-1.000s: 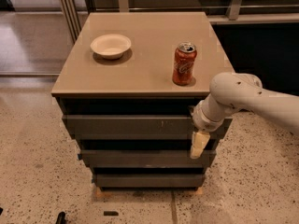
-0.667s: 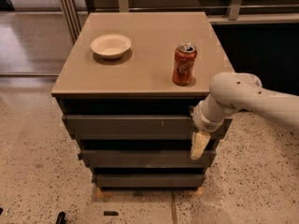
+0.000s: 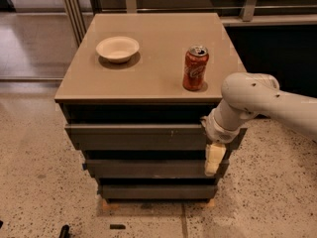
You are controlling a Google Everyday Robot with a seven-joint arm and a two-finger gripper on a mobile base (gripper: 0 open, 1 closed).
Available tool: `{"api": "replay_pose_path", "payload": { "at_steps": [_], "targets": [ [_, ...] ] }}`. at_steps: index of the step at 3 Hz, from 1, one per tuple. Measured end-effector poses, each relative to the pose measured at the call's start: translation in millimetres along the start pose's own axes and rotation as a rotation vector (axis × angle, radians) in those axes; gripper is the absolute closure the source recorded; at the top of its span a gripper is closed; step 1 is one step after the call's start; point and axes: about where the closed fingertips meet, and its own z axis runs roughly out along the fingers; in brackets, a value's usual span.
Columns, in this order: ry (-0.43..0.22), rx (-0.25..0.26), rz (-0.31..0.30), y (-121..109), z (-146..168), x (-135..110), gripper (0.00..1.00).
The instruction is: Open top drawer
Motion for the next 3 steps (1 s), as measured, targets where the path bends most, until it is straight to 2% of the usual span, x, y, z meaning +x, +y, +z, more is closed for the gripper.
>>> {"api": "replay_pose_path", "payload": {
  "at_steps": [1, 3],
  "targets": [
    [0.012, -0.059, 0.012, 18.7, -8.7, -0.4, 0.0],
    [0.007, -0.214, 0.028, 66.2, -12.8, 1.3, 0.0]
  ]
}}
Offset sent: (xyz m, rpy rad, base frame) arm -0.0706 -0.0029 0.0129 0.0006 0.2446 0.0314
